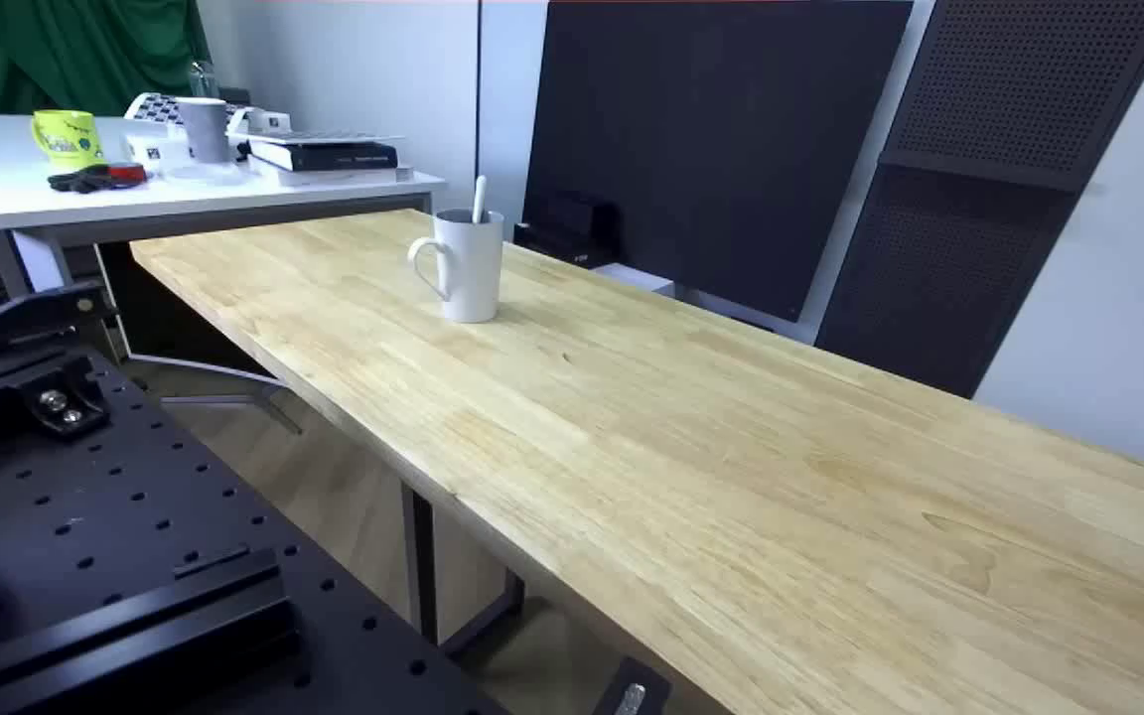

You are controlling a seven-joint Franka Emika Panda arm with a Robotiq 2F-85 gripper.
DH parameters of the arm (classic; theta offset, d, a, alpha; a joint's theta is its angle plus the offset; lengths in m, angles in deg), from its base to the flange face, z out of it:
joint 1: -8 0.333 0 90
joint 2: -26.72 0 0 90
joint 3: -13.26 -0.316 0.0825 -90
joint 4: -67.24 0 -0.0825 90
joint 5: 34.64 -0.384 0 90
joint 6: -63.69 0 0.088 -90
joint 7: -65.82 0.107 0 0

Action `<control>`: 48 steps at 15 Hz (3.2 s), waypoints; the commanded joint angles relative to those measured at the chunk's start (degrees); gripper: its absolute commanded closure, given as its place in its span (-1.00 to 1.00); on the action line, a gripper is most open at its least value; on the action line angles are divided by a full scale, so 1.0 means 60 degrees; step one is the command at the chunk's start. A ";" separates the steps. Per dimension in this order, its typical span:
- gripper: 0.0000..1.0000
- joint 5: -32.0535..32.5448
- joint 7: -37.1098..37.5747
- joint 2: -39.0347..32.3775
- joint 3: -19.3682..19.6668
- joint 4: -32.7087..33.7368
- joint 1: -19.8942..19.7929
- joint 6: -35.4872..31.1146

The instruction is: Remove the spoon from the mug and put it on the table

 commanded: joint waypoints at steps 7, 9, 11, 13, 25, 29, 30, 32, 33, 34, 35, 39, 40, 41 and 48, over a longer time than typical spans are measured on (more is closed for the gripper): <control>-1.00 0.0131 -0.0195 -0.0108 -0.0179 -0.0159 0.0165 0.0037; -1.00 0.0115 -0.0408 -0.0196 -0.0321 -0.0357 0.0345 0.0085; -1.00 0.0091 -0.0698 -0.0338 -0.0468 -0.0529 0.0569 0.0194; -1.00 0.0064 -0.1135 -0.0551 -0.0600 -0.0585 0.0838 0.0510; -1.00 -0.0118 -0.2262 -0.2997 -0.1671 0.0530 0.2178 0.1727; -1.00 -0.0287 -0.2217 -0.4296 -0.2153 0.1554 0.2516 0.2060; -1.00 -0.0330 -0.2169 -0.4626 -0.2284 0.1840 0.2599 0.2099; -1.00 -0.0404 -0.2179 -0.5229 -0.2489 0.2389 0.2713 0.2126; -1.00 -0.0429 -0.2162 -0.5527 -0.2591 0.2663 0.2769 0.2032; -1.00 -0.0475 -0.2168 -0.5800 -0.2675 0.2938 0.2809 0.2014; -1.00 -0.0479 -0.2102 -0.6080 -0.2749 0.3238 0.2861 0.2073; -1.00 -0.0232 -0.1651 -0.6939 -0.2889 0.4179 0.3065 0.1955; -1.00 -0.0359 -0.2074 -0.6451 -0.2915 0.3411 0.2942 0.1701; -1.00 -0.0351 -0.2006 -0.6635 -0.2925 0.3624 0.2981 0.1702; -1.00 -0.0326 -0.2069 -0.7004 -0.2919 0.4083 0.2983 0.1893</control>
